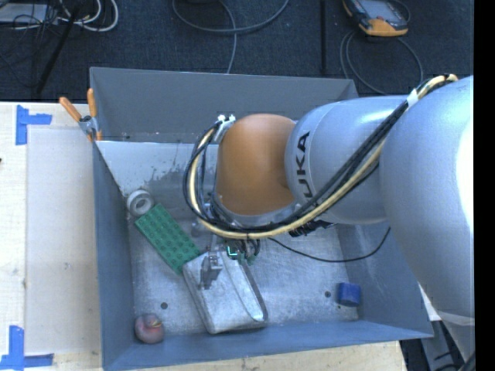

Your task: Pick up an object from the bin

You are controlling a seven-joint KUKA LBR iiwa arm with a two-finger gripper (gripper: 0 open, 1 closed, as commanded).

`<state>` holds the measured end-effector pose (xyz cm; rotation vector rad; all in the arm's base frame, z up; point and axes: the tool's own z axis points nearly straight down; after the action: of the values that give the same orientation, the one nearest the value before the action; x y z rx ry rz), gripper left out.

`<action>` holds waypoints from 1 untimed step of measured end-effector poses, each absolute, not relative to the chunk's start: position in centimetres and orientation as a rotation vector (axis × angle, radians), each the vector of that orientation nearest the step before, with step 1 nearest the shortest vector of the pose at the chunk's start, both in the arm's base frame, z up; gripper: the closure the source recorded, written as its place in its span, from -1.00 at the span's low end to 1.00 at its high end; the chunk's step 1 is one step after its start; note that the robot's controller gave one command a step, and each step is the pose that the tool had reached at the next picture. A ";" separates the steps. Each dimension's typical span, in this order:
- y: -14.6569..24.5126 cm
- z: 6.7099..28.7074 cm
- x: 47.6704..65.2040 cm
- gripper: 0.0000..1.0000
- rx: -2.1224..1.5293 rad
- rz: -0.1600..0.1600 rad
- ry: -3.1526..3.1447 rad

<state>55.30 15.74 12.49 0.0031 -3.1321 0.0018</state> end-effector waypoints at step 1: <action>16.5 10.3 57.0 -1.00 -0.148 -0.012 -3.155</action>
Offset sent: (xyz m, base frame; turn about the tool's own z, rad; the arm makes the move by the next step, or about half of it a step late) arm 0.0183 0.0083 -0.0549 0.1297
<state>56.97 16.51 10.35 -0.1480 -3.1547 -0.0118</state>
